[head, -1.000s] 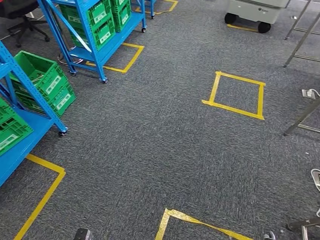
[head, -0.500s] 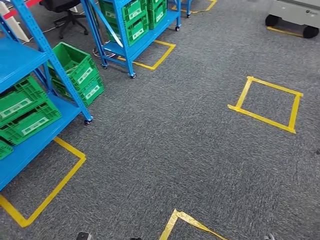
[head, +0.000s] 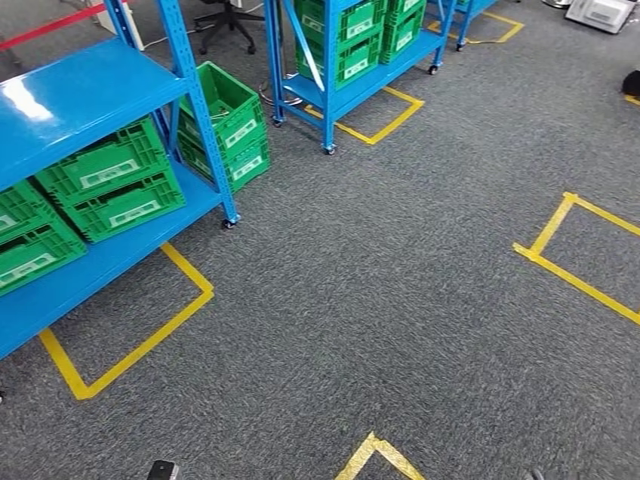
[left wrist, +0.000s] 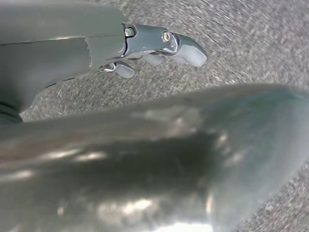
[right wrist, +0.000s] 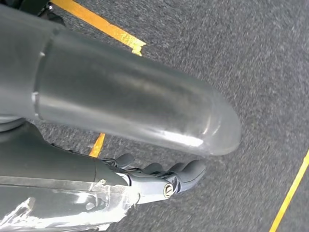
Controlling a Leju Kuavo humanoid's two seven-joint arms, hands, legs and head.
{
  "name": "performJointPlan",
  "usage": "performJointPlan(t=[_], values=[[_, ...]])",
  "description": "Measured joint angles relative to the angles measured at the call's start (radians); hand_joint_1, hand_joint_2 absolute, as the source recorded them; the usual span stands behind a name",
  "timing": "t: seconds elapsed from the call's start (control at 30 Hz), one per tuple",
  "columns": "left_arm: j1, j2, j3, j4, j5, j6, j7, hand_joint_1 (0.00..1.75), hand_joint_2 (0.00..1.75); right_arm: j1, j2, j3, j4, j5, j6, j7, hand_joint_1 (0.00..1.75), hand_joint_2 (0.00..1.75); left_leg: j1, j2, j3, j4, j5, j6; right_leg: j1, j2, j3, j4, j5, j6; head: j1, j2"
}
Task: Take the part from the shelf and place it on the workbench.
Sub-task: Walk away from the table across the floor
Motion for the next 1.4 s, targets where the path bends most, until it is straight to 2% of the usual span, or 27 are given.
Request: performJointPlan(t=[0.03,0.07,0.13,0.2,0.27,0.33,0.4,0.43,0.47,0.5,0.53,0.57,0.63,0.7,0.77,0.83,0.9,0.97,1.0,1.03,1.1,1.13,1.2,1.23,1.3,1.33,1.4], values=[[0.001,0.000,0.000,0.000,0.000,0.000,0.000,0.00,0.00,0.000,0.000,0.001,0.000,0.000,0.000,0.000,0.00,0.00,0.001,-0.014,0.002,0.000,0.000,-0.001,-0.001,0.004,0.014,-0.041,0.034,0.000,0.000,0.000],[0.001,0.000,0.000,0.000,0.000,0.000,0.000,0.00,0.00,0.001,0.000,0.003,0.000,-0.001,0.000,0.001,0.00,0.00,0.002,-0.029,0.003,0.001,-0.001,-0.004,-0.004,0.016,0.042,-0.110,0.076,0.000,0.000,0.000],[-0.001,0.000,0.001,0.000,-0.001,0.000,0.000,0.00,0.00,0.000,0.000,0.005,0.000,-0.001,0.000,0.002,0.00,0.00,0.002,-0.055,0.001,0.006,-0.001,-0.015,-0.011,0.064,0.094,-0.232,0.124,-0.001,0.000,0.000],[-0.001,0.001,0.002,-0.001,-0.004,0.000,0.000,0.00,0.00,0.000,0.000,0.008,0.000,-0.003,0.000,0.002,0.00,0.00,0.003,-0.077,-0.006,0.007,0.002,-0.029,-0.012,0.086,0.112,-0.269,0.126,-0.009,0.000,0.000],[0.003,0.002,0.005,-0.001,-0.008,0.000,0.000,0.00,0.00,-0.001,0.000,0.011,0.000,-0.003,0.000,0.002,0.00,0.00,0.007,-0.088,-0.013,0.006,0.006,-0.041,-0.010,0.065,0.116,-0.270,0.130,-0.023,0.000,0.000],[0.004,0.003,0.008,-0.001,-0.014,-0.001,0.000,0.00,0.00,-0.002,0.000,0.013,0.000,0.001,0.000,-0.001,0.00,0.00,0.005,-0.047,-0.035,0.046,-0.019,-0.050,-0.011,0.040,0.117,-0.273,0.133,-0.036,-0.008,0.000],[-0.002,0.003,0.012,-0.001,-0.021,-0.002,-0.001,0.00,0.00,0.000,0.000,0.013,-0.001,0.008,0.001,-0.006,0.00,0.00,0.002,0.010,-0.092,0.159,-0.079,-0.056,-0.008,0.011,0.118,-0.275,0.132,-0.045,-0.016,0.000],[-0.005,0.003,0.015,-0.001,-0.025,-0.004,-0.001,0.00,0.00,0.001,0.000,0.013,-0.001,0.011,0.002,-0.007,0.00,0.00,0.002,0.022,-0.125,0.223,-0.104,-0.058,-0.007,-0.005,0.118,-0.275,0.130,-0.047,-0.017,0.000],[-0.005,0.003,0.017,-0.001,-0.028,-0.006,-0.001,0.00,0.00,0.001,0.000,0.013,-0.001,0.014,0.002,-0.008,0.00,0.00,0.003,0.028,-0.147,0.267,-0.115,-0.059,-0.005,-0.020,0.119,-0.275,0.128,-0.049,-0.017,0.000],[-0.004,0.003,0.019,-0.001,-0.031,-0.007,-0.001,0.00,0.00,-0.001,0.000,0.012,-0.001,0.015,0.003,-0.010,0.00,0.00,0.003,0.032,-0.154,0.279,-0.108,-0.058,-0.004,-0.033,0.120,-0.275,0.126,-0.050,-0.017,0.000],[-0.003,0.003,0.021,-0.001,-0.032,-0.008,-0.001,0.00,0.00,-0.002,0.000,0.012,-0.002,0.018,0.004,-0.011,0.00,0.00,0.003,0.035,-0.141,0.255,-0.084,-0.056,-0.003,-0.046,0.123,-0.275,0.123,-0.049,-0.017,0.000],[-0.003,0.003,0.023,-0.001,-0.034,-0.009,-0.002,0.00,0.00,-0.004,0.000,0.012,-0.002,0.019,0.005,-0.012,0.00,0.00,0.002,0.042,-0.114,0.203,-0.050,-0.052,-0.003,-0.058,0.127,-0.275,0.120,-0.048,-0.017,0.000],[-0.006,0.003,0.025,-0.001,-0.036,-0.009,-0.002,0.00,0.00,-0.006,0.000,0.012,-0.002,0.022,0.007,-0.013,0.00,0.00,-0.006,0.082,-0.049,0.080,-0.002,-0.040,0.002,-0.080,0.134,-0.274,0.110,-0.040,-0.018,0.000],[-0.011,0.004,0.026,-0.001,-0.039,-0.010,-0.003,0.00,0.00,-0.007,0.000,0.012,-0.002,0.028,0.007,-0.015,0.00,0.00,-0.013,0.107,-0.019,0.020,0.000,-0.027,0.008,-0.099,0.143,-0.273,0.102,-0.028,-0.016,0.000],[-0.011,0.004,0.028,-0.001,-0.043,-0.011,-0.006,0.00,0.00,-0.010,0.000,0.012,-0.002,0.042,0.004,-0.022,0.00,0.00,-0.011,0.092,-0.012,0.011,-0.009,-0.014,0.008,-0.107,0.156,-0.270,0.100,-0.014,-0.014,0.000],[-0.008,0.005,0.031,-0.001,-0.047,-0.011,-0.008,0.00,0.00,-0.014,0.000,0.013,-0.003,0.053,0.000,-0.028,0.00,0.00,-0.006,0.077,-0.001,0.007,-0.012,-0.004,0.004,-0.074,0.147,-0.235,0.077,-0.003,-0.011,0.000],[-0.011,0.004,0.034,-0.001,-0.050,-0.012,-0.010,0.00,0.00,-0.014,-0.001,0.013,-0.003,0.057,-0.003,-0.032,0.00,0.00,-0.003,0.066,0.005,0.007,-0.014,0.004,0.000,-0.026,0.087,-0.125,0.025,0.002,-0.006,0.000],[-0.015,0.003,0.036,-0.001,-0.051,-0.012,-0.011,0.00,0.00,-0.011,-0.001,0.013,-0.003,0.059,-0.005,-0.032,0.00,0.00,-0.002,0.052,0.009,0.007,-0.020,0.008,-0.001,-0.006,0.010,-0.009,-0.013,0.005,-0.003,0.000],[-0.014,0.003,0.038,-0.001,-0.052,-0.013,-0.011,0.00,0.00,-0.009,-0.001,0.012,-0.003,0.060,-0.006,-0.033,0.00,0.00,-0.002,0.045,0.014,0.007,-0.023,0.007,-0.001,-0.004,-0.012,0.010,-0.007,0.006,-0.002,0.000],[-0.013,0.003,0.039,-0.001,-0.052,-0.013,-0.011,0.00,0.00,-0.008,-0.001,0.012,-0.003,0.060,-0.006,-0.033,0.00,0.00,0.000,0.039,0.021,0.008,-0.029,0.004,-0.002,-0.003,-0.017,-0.008,0.020,0.007,-0.001,0.000],[-0.012,0.003,0.041,-0.001,-0.053,-0.014,-0.011,0.00,0.00,-0.007,-0.002,0.011,-0.004,0.061,-0.007,-0.033,0.00,0.00,0.004,0.030,0.040,0.008,-0.042,-0.006,-0.006,-0.001,0.016,-0.125,0.111,0.011,-0.001,0.000],[-0.012,0.003,0.042,-0.001,-0.053,-0.014,-0.012,0.00,0.00,-0.008,-0.002,0.011,-0.005,0.061,-0.007,-0.034,0.00,0.00,0.005,0.026,0.048,0.011,-0.049,-0.012,-0.008,0.001,0.035,-0.186,0.136,0.010,0.001,0.000],[-0.013,0.004,0.043,-0.001,-0.053,-0.015,-0.012,0.00,0.00,-0.010,-0.002,0.012,-0.006,0.062,-0.007,-0.034,0.00,0.00,0.003,0.023,0.054,0.014,-0.060,-0.026,-0.010,0.004,0.055,-0.244,0.145,-0.001,0.004,0.000],[-0.013,0.004,0.043,-0.001,-0.054,-0.015,-0.012,0.00,0.00,-0.010,-0.002,0.012,-0.006,0.062,-0.007,-0.034,0.00,0.00,0.001,0.022,0.057,0.016,-0.063,-0.031,-0.009,0.004,0.056,-0.246,0.136,-0.012,0.004,0.000],[-0.013,0.004,0.043,-0.001,-0.054,-0.014,-0.013,0.00,0.00,-0.009,-0.002,0.011,-0.007,0.062,-0.007,-0.035,0.00,0.00,0.002,0.024,0.061,0.024,-0.068,-0.042,-0.010,0.005,0.069,-0.246,0.143,-0.029,0.003,0.000],[-0.014,0.004,0.043,-0.001,-0.054,-0.014,-0.013,0.00,0.00,-0.008,-0.002,0.011,-0.007,0.062,-0.007,-0.035,0.00,0.00,0.003,0.027,0.052,0.045,-0.075,-0.046,-0.011,0.004,0.078,-0.247,0.141,-0.035,0.001,0.000],[-0.017,0.004,0.043,-0.001,-0.054,-0.014,-0.014,0.00,0.00,-0.009,-0.002,0.011,-0.008,0.063,-0.007,-0.037,0.00,0.00,0.003,0.032,-0.007,0.143,-0.105,-0.053,-0.010,0.003,0.094,-0.250,0.134,-0.044,-0.003,0.000]])
